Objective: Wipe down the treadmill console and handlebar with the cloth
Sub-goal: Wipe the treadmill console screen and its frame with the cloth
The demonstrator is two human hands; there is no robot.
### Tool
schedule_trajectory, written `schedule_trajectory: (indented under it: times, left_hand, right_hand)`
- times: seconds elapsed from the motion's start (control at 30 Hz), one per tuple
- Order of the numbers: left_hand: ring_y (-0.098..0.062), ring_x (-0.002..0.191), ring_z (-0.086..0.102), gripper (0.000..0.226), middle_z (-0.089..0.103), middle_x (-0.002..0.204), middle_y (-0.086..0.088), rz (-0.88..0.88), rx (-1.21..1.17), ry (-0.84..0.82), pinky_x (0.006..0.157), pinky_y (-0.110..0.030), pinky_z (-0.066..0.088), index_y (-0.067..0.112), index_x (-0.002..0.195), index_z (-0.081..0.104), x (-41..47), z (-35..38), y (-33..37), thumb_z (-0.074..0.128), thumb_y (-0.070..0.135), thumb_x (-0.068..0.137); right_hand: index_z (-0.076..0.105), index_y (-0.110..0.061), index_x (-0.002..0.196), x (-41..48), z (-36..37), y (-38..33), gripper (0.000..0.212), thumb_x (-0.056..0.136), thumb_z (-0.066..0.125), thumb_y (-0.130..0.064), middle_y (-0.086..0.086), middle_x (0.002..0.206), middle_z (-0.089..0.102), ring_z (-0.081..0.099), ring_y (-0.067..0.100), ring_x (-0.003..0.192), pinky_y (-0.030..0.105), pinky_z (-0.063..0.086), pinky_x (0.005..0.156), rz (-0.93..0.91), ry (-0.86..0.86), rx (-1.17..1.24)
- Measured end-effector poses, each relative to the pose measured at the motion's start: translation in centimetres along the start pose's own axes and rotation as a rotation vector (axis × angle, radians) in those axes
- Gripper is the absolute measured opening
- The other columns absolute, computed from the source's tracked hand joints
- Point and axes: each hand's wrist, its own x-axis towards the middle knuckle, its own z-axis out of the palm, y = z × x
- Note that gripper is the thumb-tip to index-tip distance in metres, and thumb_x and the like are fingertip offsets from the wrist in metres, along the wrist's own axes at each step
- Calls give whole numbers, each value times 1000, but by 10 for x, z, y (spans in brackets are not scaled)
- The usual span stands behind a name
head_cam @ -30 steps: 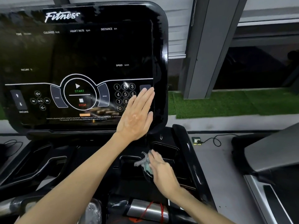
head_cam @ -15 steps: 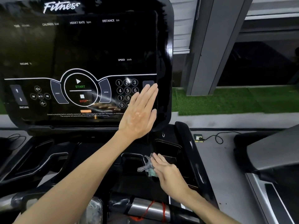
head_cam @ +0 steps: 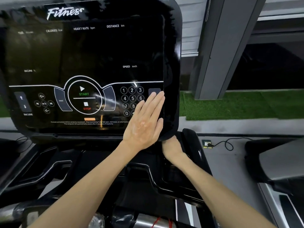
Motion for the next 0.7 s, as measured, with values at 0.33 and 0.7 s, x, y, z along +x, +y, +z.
schedule_trajectory:
  times: [0.33, 0.7]
  left_hand:
    - [-20, 149, 16, 63, 21, 161, -6, -8, 11, -31, 120, -39, 17, 3, 151, 26, 0, -1, 0, 46, 20, 94]
    - [-22, 148, 18, 61, 22, 160, -8, -7, 11, -11, 119, -40, 19, 3, 151, 24, 1, 0, 1, 44, 22, 96]
  right_hand:
    - [55, -22, 92, 31, -24, 20, 12, 98, 45, -18, -2, 95, 57, 54, 15, 93, 21, 43, 80, -151, -83, 14]
    - [48, -18, 140, -13, -3, 70, 45, 96, 45, -7, 5, 144, 47, 45, 26, 132, 43, 46, 98, -334, -116, -54]
